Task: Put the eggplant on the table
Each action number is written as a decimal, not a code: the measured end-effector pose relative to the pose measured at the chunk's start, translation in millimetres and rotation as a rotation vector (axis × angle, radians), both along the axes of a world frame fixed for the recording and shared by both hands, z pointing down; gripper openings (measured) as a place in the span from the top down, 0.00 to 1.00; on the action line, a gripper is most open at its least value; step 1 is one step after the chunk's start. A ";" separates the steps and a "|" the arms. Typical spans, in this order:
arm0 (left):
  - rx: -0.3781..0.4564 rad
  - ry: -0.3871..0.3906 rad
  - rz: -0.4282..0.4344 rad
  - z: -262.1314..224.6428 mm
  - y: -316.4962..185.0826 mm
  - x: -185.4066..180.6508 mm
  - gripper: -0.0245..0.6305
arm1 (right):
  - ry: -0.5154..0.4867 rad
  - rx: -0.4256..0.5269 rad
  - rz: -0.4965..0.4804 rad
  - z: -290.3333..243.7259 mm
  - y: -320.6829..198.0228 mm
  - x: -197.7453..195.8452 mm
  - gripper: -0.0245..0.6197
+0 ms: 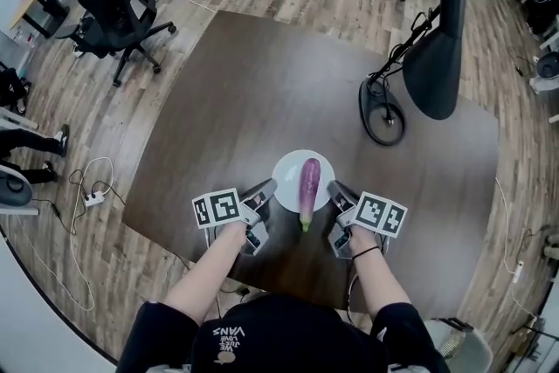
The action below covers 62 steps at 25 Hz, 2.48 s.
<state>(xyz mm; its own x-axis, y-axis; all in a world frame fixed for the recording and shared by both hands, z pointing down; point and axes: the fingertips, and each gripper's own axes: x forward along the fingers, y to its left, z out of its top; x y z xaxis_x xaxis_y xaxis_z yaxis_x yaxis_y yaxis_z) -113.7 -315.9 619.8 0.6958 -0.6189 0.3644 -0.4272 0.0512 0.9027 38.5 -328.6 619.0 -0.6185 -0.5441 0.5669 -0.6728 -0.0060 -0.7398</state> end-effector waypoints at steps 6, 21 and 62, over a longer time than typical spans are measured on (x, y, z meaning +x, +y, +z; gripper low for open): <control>-0.032 -0.040 0.014 14.0 -17.8 9.6 0.93 | 0.019 -0.020 0.009 14.7 -15.5 9.2 0.90; -0.126 -0.179 0.083 36.2 -25.8 20.3 0.92 | 0.077 -0.049 -0.007 32.3 -25.2 17.4 0.90; 0.007 -0.301 0.150 -4.4 -23.7 17.5 0.83 | 0.169 0.079 -0.025 -6.9 -24.7 23.8 0.79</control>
<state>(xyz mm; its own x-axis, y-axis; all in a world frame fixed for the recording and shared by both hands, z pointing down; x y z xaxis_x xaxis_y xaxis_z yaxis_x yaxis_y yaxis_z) -96.1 -339.6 615.3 0.6417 -0.5207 0.5631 -0.6767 -0.0386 0.7353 62.3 -353.4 612.1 -0.5324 -0.5765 0.6199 -0.7865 0.0661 -0.6140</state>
